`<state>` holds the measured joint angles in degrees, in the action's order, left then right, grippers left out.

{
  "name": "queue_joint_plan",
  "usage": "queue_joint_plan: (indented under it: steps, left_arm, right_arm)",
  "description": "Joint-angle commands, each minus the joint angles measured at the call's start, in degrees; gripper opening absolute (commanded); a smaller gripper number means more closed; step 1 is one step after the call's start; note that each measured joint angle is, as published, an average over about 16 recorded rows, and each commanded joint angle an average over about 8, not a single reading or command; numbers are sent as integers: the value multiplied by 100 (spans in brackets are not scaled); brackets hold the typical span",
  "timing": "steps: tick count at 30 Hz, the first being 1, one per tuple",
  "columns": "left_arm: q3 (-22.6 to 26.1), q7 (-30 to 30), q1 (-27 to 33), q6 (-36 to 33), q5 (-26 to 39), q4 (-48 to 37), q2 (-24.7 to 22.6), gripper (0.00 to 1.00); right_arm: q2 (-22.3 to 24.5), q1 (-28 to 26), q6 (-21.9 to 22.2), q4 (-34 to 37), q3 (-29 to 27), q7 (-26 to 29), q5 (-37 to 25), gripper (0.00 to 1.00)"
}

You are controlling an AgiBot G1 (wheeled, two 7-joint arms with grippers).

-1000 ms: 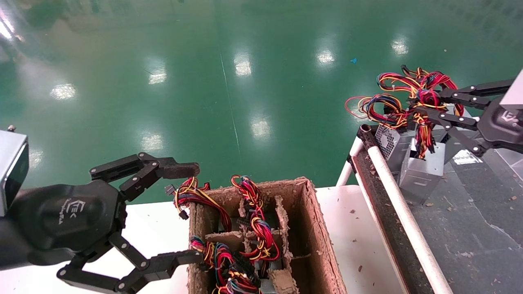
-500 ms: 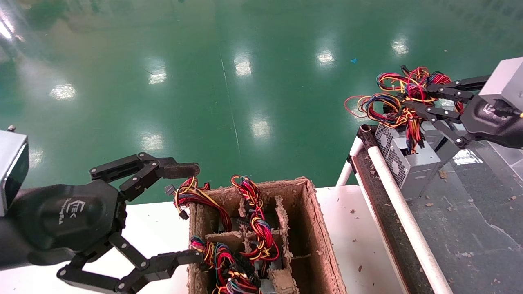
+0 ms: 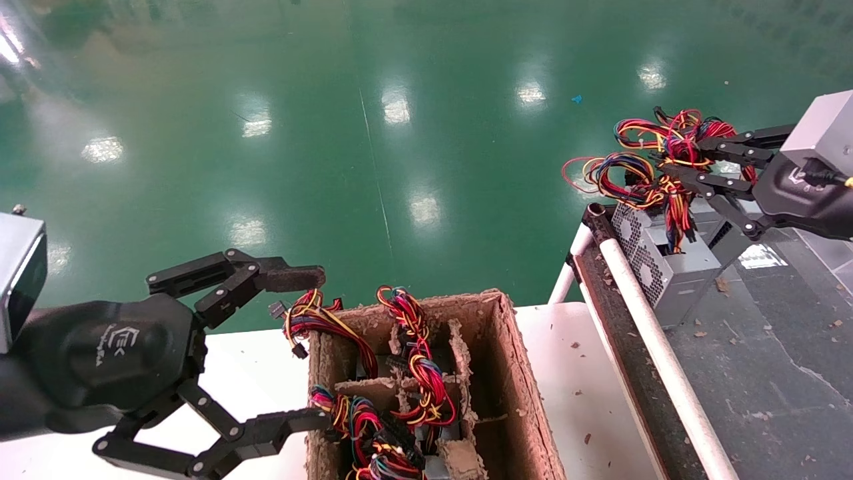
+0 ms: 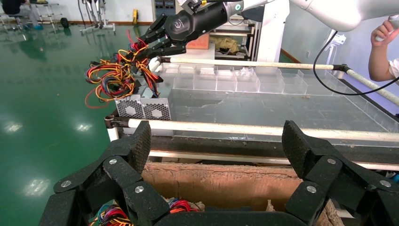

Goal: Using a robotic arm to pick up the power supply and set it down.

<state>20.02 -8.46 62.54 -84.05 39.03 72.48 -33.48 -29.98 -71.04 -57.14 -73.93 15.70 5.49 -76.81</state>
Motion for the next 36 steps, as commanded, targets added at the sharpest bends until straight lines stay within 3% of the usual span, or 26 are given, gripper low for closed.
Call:
queue_joint_plan:
  steps: [1, 21, 36]
  left_arm:
    - [0, 0, 0, 0, 0, 0, 0, 100]
    - [2, 1, 0, 1, -1, 0, 1, 100]
    - [1, 1, -1, 2, -2, -2, 1, 100]
  right_arm:
    - [0, 14, 10, 15, -2, 10, 4, 100]
    - [7, -241, -354, 223, 86, 102, 37, 100]
    - [-50, -264, -597, 436, -87, 33, 608, 100]
